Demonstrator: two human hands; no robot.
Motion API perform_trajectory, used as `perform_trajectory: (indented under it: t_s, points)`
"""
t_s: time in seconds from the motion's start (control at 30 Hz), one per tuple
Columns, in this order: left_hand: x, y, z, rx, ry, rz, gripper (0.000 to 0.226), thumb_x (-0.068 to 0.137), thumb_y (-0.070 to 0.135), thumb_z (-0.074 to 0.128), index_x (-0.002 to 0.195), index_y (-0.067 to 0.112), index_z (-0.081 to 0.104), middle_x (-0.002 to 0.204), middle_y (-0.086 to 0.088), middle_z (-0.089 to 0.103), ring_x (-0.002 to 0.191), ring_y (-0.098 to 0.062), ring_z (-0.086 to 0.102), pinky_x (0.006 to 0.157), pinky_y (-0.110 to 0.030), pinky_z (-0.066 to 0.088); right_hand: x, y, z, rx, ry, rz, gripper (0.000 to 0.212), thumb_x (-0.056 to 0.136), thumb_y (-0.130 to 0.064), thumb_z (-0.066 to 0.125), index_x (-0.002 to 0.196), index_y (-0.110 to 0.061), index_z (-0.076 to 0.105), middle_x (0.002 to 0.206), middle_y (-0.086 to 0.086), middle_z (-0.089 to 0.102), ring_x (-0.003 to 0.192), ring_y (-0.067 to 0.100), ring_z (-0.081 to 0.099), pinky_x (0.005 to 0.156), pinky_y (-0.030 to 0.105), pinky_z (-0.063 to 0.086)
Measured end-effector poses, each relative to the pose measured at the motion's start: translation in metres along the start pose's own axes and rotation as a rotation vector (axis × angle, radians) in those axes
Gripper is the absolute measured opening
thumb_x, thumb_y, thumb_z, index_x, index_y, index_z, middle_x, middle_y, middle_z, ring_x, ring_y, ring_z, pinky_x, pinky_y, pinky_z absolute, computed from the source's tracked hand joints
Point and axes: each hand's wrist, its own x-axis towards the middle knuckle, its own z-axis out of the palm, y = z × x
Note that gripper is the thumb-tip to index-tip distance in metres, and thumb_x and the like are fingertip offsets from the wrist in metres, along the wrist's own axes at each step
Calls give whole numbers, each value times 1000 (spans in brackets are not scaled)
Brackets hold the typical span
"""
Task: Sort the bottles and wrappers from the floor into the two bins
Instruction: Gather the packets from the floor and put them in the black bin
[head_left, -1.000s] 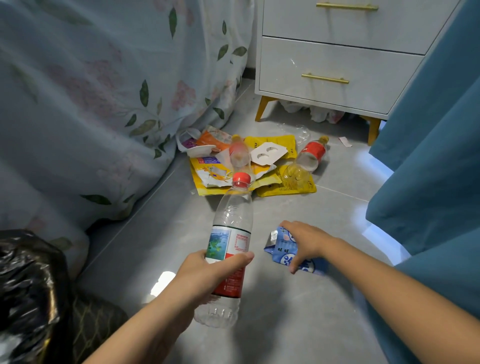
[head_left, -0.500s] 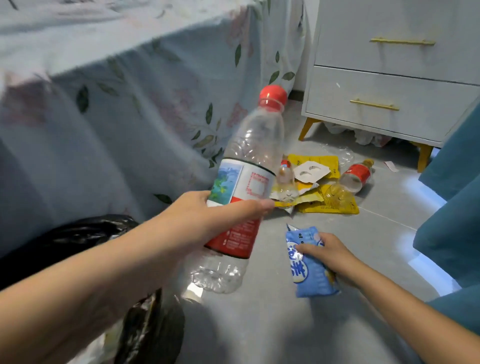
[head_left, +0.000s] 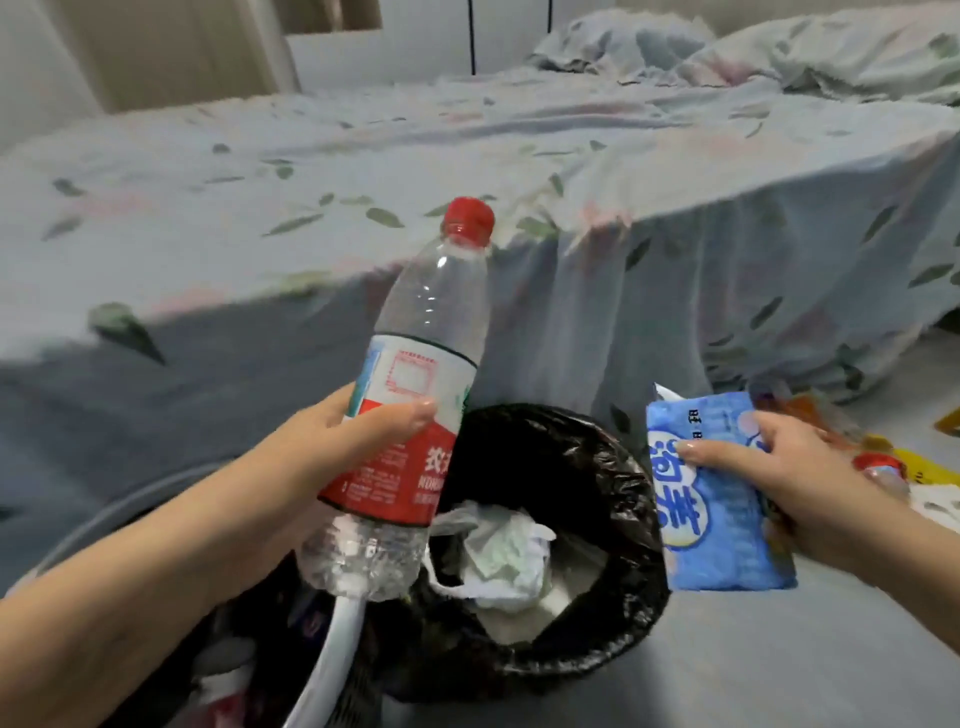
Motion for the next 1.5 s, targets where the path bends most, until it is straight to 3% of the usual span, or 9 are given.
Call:
perform_trajectory:
  t_s: [0.13,0.23,0.37,0.47,0.6,0.83,1.1,1.23,1.5]
  points:
    - [-45,-33,-62,-103,261,39,76,29,58,89,99,34,70,101,-3,75,87,-16,72,67,-26,57,1,-16,45,-179,-123,-33,63,33,-50,92,79,-10,74,79,16,75,70,30,73,61,36,60]
    - [-68,-64,-98,-58,550,8,92,35,45,88,118,28,55,106,0,72,96,-16,70,77,-32,55,5,-24,73,-239,-158,-46,39,50,-36,87,77,-11,75,77,15,75,65,24,73,62,36,58]
    - [-80,-103,-120,2,744,-51,82,51,26,90,121,23,48,101,1,71,97,-17,68,80,-39,56,16,-21,109,-323,-220,-67,71,26,-64,87,80,-19,76,76,11,76,70,24,73,59,29,58]
    - [-81,-130,-127,150,740,-112,83,44,41,90,116,31,50,105,7,70,95,-7,67,85,-35,54,27,-10,130,-276,-174,-44,25,67,-26,82,78,-6,73,80,17,75,79,34,72,64,36,59]
    - [-78,-146,-125,320,641,-218,72,48,47,88,109,36,51,105,16,66,98,-1,62,87,-28,52,31,5,146,-352,-190,-12,70,39,-57,84,84,-5,72,79,14,75,78,33,72,81,54,56]
    - [-69,-166,-122,276,503,-395,74,47,48,86,111,33,53,105,9,66,94,-13,66,58,-28,55,41,23,150,-387,-174,-18,27,70,-22,79,87,-2,71,78,14,75,77,34,72,81,55,55]
    - [-66,-169,-122,569,491,-516,81,66,43,80,133,16,45,116,2,62,101,-12,60,83,-23,46,46,28,146,-415,-162,6,16,79,-15,74,89,-3,71,77,11,76,72,28,73,69,40,58]
    - [-70,-145,-115,778,518,-456,80,74,52,70,139,15,42,138,-3,49,121,-19,53,98,-29,45,49,29,145,-471,-189,-16,13,78,-17,76,88,-9,73,77,5,76,73,22,73,72,38,58]
    - [-53,-87,-75,745,394,-194,30,80,45,66,107,32,68,105,16,68,95,-4,63,89,-26,51,84,42,151,-769,-425,83,36,65,-32,86,86,-6,72,87,13,75,80,21,71,75,38,56]
